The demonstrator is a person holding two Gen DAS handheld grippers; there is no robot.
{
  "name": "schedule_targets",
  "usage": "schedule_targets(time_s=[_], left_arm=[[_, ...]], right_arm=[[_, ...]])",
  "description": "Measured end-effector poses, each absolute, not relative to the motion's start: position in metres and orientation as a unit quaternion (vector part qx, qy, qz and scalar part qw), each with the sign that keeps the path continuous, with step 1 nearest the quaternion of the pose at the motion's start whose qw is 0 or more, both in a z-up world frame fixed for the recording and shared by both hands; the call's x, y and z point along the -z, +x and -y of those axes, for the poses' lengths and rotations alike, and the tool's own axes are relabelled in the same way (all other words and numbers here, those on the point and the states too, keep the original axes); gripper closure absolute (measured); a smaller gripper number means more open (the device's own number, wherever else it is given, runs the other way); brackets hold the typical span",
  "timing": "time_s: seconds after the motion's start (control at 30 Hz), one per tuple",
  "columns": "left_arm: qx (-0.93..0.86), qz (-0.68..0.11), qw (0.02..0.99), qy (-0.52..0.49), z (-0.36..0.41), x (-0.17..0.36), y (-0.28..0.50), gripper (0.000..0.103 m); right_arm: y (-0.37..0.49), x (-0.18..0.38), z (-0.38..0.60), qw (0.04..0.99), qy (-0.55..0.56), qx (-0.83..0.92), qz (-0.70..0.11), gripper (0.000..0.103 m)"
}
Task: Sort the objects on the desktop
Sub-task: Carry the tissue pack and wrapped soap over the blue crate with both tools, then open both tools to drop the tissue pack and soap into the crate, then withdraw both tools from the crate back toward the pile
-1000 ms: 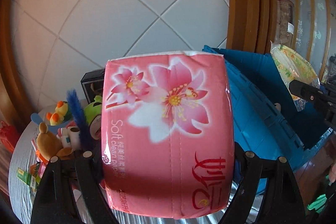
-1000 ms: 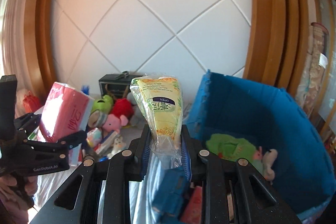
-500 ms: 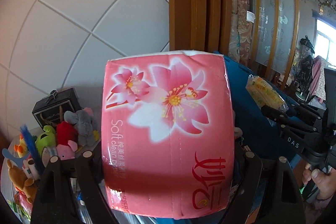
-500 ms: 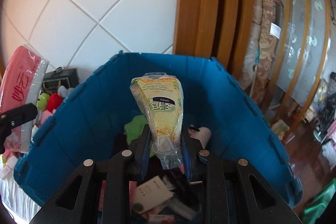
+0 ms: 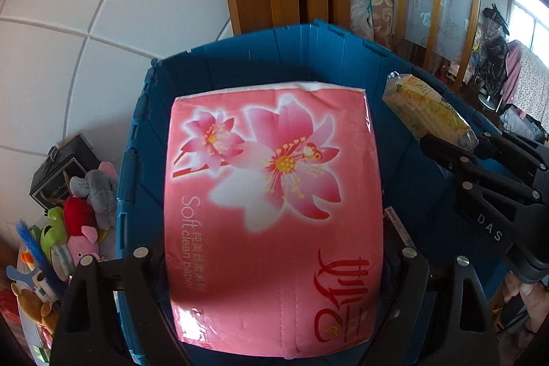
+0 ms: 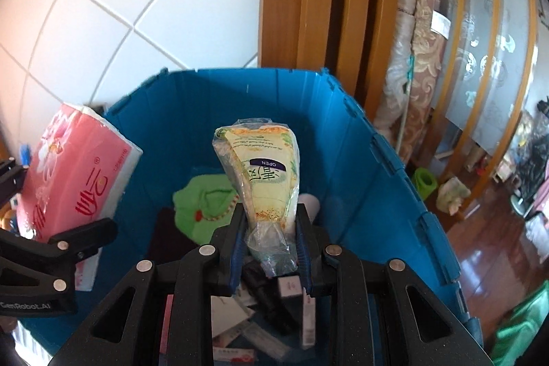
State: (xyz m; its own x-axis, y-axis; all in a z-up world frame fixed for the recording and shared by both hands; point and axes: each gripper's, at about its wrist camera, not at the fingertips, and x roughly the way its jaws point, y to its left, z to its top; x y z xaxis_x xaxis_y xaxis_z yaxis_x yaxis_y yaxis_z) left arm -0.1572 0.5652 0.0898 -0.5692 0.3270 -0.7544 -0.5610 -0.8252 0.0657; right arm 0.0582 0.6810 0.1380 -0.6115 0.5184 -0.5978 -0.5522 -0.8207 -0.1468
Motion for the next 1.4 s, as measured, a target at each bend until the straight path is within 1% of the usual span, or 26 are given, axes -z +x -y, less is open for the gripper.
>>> schedule_targets(time_s=[0.13,0.37,0.53,0.7,0.73,0.8,0.87,0.93,1.1,1.2,1.23,1.27,1.33,1.4], left_arm=[[-0.834,-0.181,0.253,-0.456,-0.577,-0.07,-0.166,0.016],[-0.771,-0.256,0.257,-0.524,-0.599,-0.038,-0.162,0.015],[-0.734,-0.262,0.257,-0.571,-0.6,-0.022,-0.165,0.014],[-0.72,-0.24,0.255,-0.599,-0.594,-0.015,-0.168,0.014],[-0.716,-0.239,0.252,-0.605,-0.595,-0.015,-0.17,0.014],[-0.713,-0.239,0.246,-0.612,-0.595,-0.013,-0.172,0.014],[-0.711,-0.242,0.246,-0.613,-0.595,-0.013,-0.17,0.014],[-0.711,-0.242,0.256,-0.608,-0.593,-0.015,-0.171,0.014],[-0.735,-0.256,0.257,-0.573,-0.594,-0.026,-0.164,0.013],[-0.751,-0.264,0.248,-0.552,-0.591,-0.036,-0.162,0.013],[-0.76,-0.257,0.255,-0.54,-0.59,-0.042,-0.163,0.012],[-0.769,-0.264,0.257,-0.523,-0.591,-0.045,-0.165,0.007],[-0.768,-0.262,0.234,-0.536,-0.589,-0.042,-0.169,0.007],[-0.754,-0.263,0.253,-0.546,-0.591,-0.04,-0.165,0.007]], right_arm=[[0.045,-0.127,-0.692,0.27,-0.377,-0.884,-0.048,0.077],[0.022,-0.101,-0.69,0.218,-0.488,-0.845,-0.014,0.077],[0.014,-0.086,-0.693,0.205,-0.548,-0.811,-0.013,0.077],[0.009,-0.076,-0.689,0.202,-0.582,-0.788,-0.001,0.074],[0.006,-0.075,-0.687,0.201,-0.586,-0.785,0.001,0.071],[0.007,-0.074,-0.687,0.2,-0.592,-0.781,-0.003,0.063],[0.007,-0.073,-0.688,0.201,-0.595,-0.778,-0.011,0.048],[0.006,-0.074,-0.689,0.196,-0.598,-0.777,-0.018,0.043],[0.006,-0.078,-0.693,0.202,-0.586,-0.785,-0.023,0.043],[0.005,-0.079,-0.694,0.201,-0.584,-0.786,-0.027,0.04],[0.005,-0.079,-0.694,0.2,-0.583,-0.787,-0.028,0.038],[0.004,-0.08,-0.694,0.202,-0.581,-0.788,-0.029,0.037],[0.004,-0.081,-0.699,0.206,-0.577,-0.789,-0.043,0.035],[0.004,-0.081,-0.699,0.199,-0.577,-0.791,-0.048,0.035]])
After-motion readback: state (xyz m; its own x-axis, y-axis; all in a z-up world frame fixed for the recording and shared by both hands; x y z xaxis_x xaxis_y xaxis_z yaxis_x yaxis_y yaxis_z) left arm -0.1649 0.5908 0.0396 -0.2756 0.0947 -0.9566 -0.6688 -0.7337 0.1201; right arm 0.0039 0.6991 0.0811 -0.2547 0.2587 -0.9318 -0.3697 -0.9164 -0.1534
